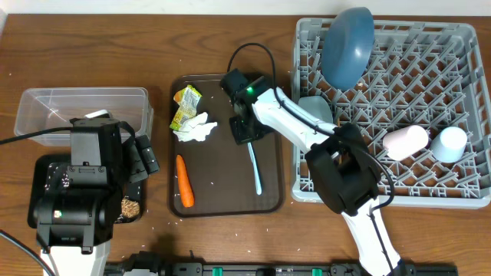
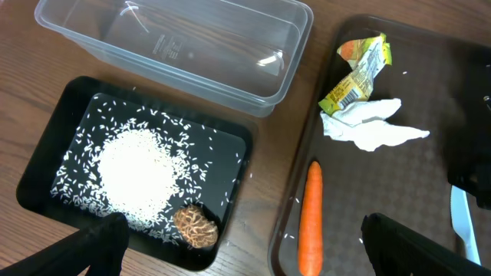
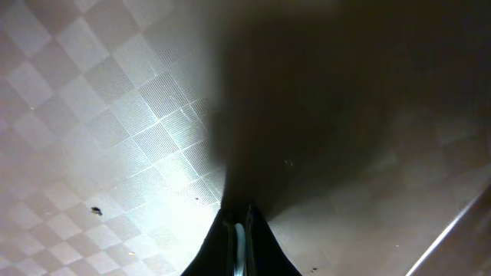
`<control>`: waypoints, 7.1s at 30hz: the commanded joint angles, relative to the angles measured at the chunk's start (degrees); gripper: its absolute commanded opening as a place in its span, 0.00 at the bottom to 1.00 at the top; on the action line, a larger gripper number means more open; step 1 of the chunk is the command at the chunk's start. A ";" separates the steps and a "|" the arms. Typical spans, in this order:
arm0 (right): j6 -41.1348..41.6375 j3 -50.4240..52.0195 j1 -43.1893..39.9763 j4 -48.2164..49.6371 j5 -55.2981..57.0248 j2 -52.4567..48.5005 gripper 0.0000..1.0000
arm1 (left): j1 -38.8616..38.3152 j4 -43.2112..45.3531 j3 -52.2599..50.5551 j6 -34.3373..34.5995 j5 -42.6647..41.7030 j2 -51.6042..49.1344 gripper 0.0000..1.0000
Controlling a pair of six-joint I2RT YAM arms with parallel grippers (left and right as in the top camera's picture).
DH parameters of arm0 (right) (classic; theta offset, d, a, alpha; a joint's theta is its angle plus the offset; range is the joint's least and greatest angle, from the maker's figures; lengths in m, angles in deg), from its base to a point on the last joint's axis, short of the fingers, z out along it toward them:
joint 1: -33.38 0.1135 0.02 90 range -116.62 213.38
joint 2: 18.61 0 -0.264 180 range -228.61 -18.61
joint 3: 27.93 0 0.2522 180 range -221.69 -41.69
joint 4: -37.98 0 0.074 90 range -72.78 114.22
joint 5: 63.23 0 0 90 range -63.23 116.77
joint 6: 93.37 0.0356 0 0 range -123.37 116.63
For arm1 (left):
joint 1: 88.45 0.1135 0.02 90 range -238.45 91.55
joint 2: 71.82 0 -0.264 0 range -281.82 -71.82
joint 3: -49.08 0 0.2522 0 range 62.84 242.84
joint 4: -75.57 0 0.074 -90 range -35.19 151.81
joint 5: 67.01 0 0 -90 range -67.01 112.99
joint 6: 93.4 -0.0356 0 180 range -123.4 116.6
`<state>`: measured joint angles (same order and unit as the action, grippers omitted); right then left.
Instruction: Sort waste into correct bins and load items into the dishwasher rack
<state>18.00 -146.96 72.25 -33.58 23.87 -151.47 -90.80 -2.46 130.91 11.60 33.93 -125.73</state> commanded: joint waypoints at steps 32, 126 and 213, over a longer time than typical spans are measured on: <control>0.07 -0.61 1.66 -3.54 2.91 -2.25 0.01 | 0.09 -0.17 0.79 0.26 0.94 0.00 0.98; 7.30 17.73 -1.84 -0.33 -9.22 9.84 0.28 | 0.09 -0.17 0.79 0.26 0.94 0.00 0.98; -2.95 18.08 -0.63 17.38 -25.77 6.40 0.01 | 0.09 -0.17 0.79 0.26 0.94 0.00 0.98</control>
<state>13.89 -129.23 71.05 -16.35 -1.90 -143.84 -90.80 -2.46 130.91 11.60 33.93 -125.73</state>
